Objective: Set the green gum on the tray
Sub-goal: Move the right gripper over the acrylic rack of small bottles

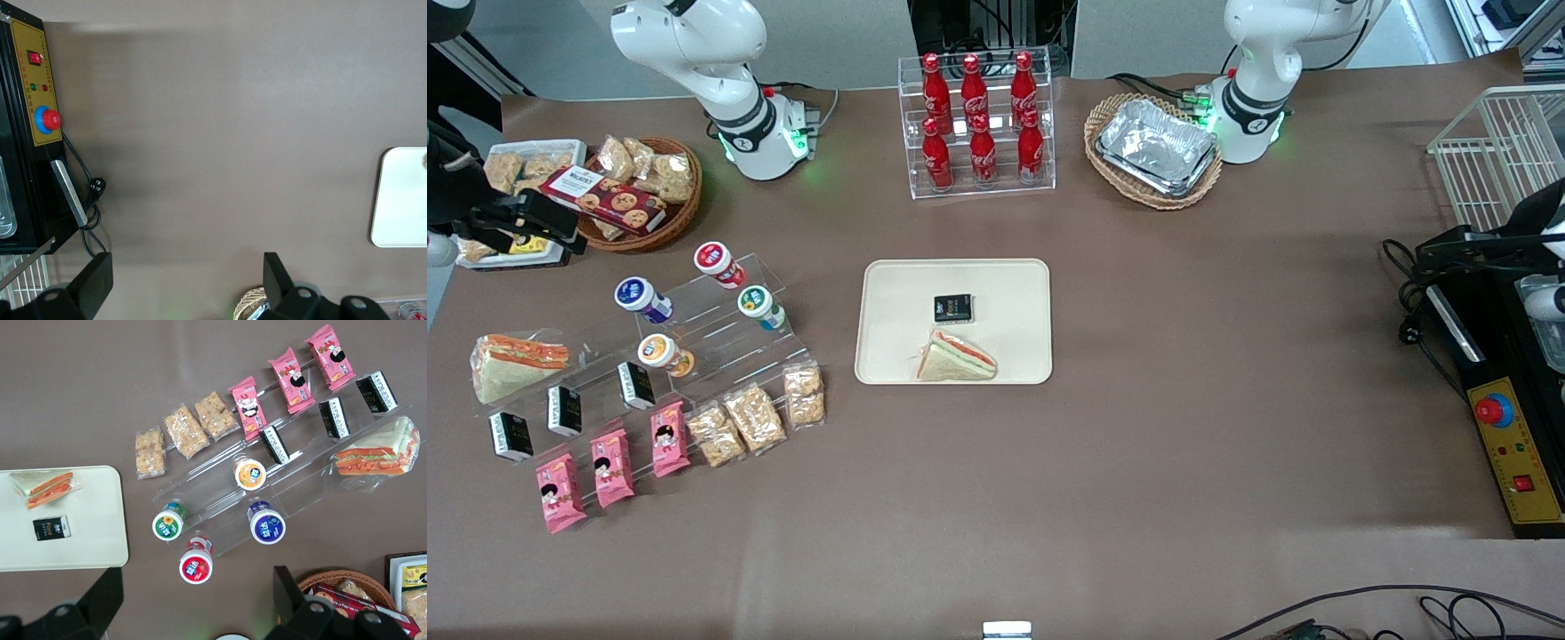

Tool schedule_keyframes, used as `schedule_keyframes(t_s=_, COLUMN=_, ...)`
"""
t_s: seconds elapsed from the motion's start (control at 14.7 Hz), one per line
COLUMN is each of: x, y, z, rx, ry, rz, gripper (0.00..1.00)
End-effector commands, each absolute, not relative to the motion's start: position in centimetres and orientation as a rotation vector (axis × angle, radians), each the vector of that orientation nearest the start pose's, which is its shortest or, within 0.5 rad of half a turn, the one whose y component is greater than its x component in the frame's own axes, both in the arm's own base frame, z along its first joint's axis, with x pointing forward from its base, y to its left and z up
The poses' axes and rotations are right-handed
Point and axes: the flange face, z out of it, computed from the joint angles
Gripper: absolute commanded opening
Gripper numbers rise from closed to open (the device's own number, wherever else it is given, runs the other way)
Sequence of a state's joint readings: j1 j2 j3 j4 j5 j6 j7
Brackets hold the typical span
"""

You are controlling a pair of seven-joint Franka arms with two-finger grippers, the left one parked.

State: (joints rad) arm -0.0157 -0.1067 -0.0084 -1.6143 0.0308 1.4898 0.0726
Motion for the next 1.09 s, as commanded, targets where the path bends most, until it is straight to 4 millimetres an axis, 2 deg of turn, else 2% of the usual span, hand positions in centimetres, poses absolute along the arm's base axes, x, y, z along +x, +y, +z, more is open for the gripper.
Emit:
schedule_keyframes(t_s=0.0, x=51.7, y=-1.0, z=66.0, rx=-3.115, ry=0.136, rz=-0.002, gripper=1.00)
schedule_keyframes(t_s=0.2, x=51.7, y=-0.9, z=65.9, rx=-3.115, ry=0.129, rz=0.003, gripper=1.00)
schedule_keyframes(t_s=0.34, x=51.5, y=0.2, z=65.4, rx=-3.115, ry=0.079, rz=0.025, gripper=1.00)
schedule_keyframes(t_s=0.61, x=50.7, y=5.3, z=65.7, rx=-3.103, ry=-0.074, rz=0.040, gripper=1.00)
schedule_keyframes(t_s=0.75, x=50.1, y=7.1, z=65.5, rx=-3.103, ry=-0.136, rz=0.074, gripper=1.00)
schedule_keyframes(t_s=0.88, x=49.1, y=8.5, z=64.5, rx=-3.102, ry=-0.185, rz=0.099, gripper=1.00)
schedule_keyframes(t_s=1.02, x=48.1, y=8.7, z=62.8, rx=-3.101, ry=-0.199, rz=0.106, gripper=1.00)
